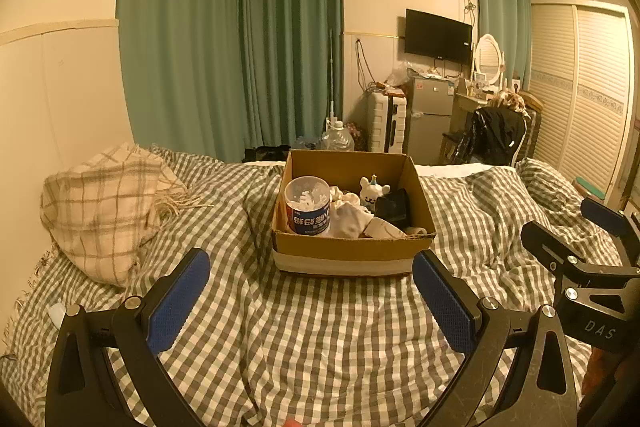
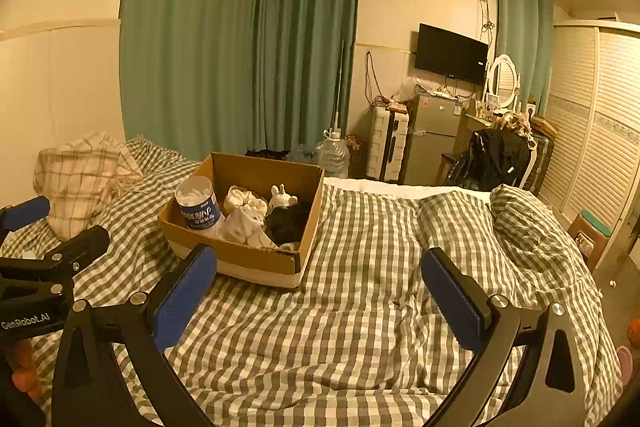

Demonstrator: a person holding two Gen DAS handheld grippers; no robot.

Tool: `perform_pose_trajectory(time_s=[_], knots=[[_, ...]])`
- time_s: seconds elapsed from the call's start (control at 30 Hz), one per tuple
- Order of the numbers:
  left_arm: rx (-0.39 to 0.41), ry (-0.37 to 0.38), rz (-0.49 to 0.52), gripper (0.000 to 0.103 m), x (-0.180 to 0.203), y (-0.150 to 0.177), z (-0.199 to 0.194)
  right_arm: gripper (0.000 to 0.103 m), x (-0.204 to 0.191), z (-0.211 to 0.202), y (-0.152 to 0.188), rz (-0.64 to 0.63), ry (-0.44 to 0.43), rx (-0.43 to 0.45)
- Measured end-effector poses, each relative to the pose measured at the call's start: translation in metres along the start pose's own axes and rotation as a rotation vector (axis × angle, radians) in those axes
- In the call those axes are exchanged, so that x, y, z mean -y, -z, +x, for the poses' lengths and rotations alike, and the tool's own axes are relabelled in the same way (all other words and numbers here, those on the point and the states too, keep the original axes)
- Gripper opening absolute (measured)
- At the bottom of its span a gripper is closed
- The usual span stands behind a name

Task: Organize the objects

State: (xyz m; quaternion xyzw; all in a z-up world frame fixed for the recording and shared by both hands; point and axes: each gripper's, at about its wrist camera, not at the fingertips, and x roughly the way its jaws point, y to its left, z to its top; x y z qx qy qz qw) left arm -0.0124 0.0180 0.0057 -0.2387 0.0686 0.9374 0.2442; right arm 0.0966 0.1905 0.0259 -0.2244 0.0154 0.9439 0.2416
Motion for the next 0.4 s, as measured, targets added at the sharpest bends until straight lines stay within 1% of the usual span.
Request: perform_pose_trajectory(time_s=[0.27, 0.4], knots=[[-0.01, -0.024, 0.007, 0.103, 0.0017, 0.002, 0.0021, 0.103, 0.0003, 0.0018, 0.0015, -0.001, -0.002, -0.01], [-0.005, -0.012, -0.01, 0.103, -0.0016, 0.0016, 0.0011, 0.103, 0.0012, 0.0025, 0.0026, 0.0, -0.003, -0.016]])
